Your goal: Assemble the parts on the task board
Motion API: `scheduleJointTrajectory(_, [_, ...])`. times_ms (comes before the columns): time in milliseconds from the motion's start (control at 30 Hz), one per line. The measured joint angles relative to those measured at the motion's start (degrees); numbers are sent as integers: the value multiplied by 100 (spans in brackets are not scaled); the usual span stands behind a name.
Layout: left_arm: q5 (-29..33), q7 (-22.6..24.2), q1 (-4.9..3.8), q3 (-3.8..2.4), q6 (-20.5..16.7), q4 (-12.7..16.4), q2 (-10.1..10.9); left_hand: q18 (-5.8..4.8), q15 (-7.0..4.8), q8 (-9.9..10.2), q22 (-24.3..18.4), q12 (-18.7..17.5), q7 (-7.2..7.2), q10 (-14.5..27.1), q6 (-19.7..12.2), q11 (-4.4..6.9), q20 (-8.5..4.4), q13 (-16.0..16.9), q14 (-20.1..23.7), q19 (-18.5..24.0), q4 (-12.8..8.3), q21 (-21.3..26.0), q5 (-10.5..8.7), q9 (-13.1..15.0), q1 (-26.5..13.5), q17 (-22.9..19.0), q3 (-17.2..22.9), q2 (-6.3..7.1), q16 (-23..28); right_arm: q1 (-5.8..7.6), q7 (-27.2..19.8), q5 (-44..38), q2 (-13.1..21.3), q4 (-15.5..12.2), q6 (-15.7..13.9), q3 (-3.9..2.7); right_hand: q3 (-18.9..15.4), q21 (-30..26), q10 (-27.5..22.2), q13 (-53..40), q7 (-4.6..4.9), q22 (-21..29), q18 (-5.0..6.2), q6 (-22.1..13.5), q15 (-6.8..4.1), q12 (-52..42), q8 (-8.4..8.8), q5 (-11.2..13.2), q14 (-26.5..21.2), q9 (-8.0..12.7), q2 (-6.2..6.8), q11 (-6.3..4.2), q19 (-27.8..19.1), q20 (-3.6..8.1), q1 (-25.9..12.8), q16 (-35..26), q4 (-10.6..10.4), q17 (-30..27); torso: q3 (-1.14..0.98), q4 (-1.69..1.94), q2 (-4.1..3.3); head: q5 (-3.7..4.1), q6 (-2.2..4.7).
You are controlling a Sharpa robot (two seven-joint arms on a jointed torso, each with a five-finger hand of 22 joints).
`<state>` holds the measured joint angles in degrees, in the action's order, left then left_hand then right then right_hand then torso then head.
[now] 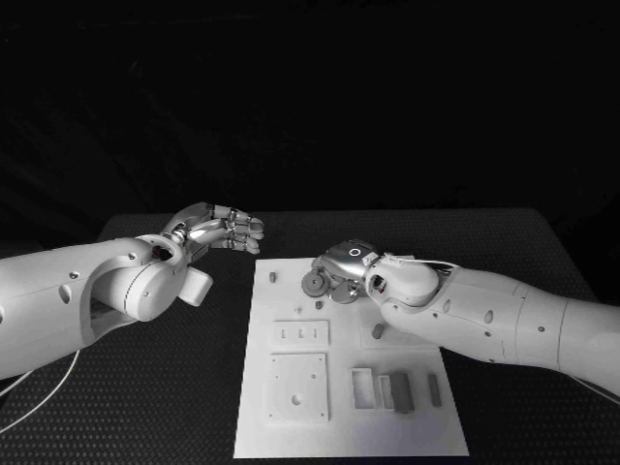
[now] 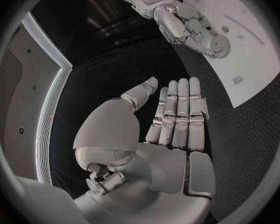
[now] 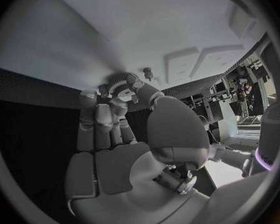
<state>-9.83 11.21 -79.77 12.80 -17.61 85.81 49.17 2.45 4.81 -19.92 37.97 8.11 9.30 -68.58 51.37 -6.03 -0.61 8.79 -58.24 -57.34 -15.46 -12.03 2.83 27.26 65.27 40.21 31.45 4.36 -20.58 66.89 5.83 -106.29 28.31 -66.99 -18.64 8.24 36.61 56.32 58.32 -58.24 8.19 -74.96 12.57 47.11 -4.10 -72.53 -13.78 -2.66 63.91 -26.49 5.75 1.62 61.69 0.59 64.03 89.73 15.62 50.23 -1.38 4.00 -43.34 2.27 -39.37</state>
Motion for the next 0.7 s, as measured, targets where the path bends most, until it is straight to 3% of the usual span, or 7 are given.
scheduleJointTrajectory(100, [0, -2, -2, 0, 4, 0, 1, 0, 0, 0, 0, 0, 4, 0, -4, 0, 0, 0, 0, 0, 0, 0, 0, 0, 0, 0, 0, 0, 0, -8, -3, 55, -3, 43, 98, 8, 8, -1, -94, 0, -53, 0, 9, -112, -31, 0, 47, 0, -64, 40, -129, 31, -70, -18, 90, 0, 91, 0, 0, 2, -1, -1, -8])
scheduleJointTrajectory(167, [0, -3, -2, 0, 6, 0, 1, -1, 0, 0, 0, 0, 20, 0, -20, 0, 0, 0, 0, 0, 0, 0, 0, 0, 0, 0, 0, 0, 0, -11, -3, 79, 14, 52, 137, 10, 9, -2, -131, 0, -70, 0, 32, -141, -45, 0, 47, 0, -88, 17, -197, -6, -101, -37, 194, 0, 91, 0, 0, 2, -1, 0, -11])
scheduleJointTrajectory(567, [0, -4, -4, 2, 10, 3, 16, -26, 21, 0, 4, 0, 20, 0, -20, 0, 0, -1, 21, 0, 0, 0, 0, -1, 0, 5, 0, 0, 3, -14, -21, 167, 275, -184, 138, 12, -23, -2, -135, -4, -68, 0, 49, -157, -44, 0, 10, 0, -89, -2, -145, -9, -102, -39, 244, 0, 122, 9, 0, -5, 0, 2, -15])
scheduleJointTrajectory(700, [0, -4, -4, 1, 10, 4, 24, -27, 21, 0, 4, 0, 20, 0, -20, 0, 0, -1, 21, 0, 0, 23, 0, -1, 0, 10, 0, 0, 22, -30, -80, 262, 408, -269, -66, 22, -40, -2, -135, -6, -68, 0, 51, -157, -44, 0, -7, 0, -89, -11, -126, -9, -102, -39, 263, 0, 105, 9, -1, -8, 0, 3, -5])
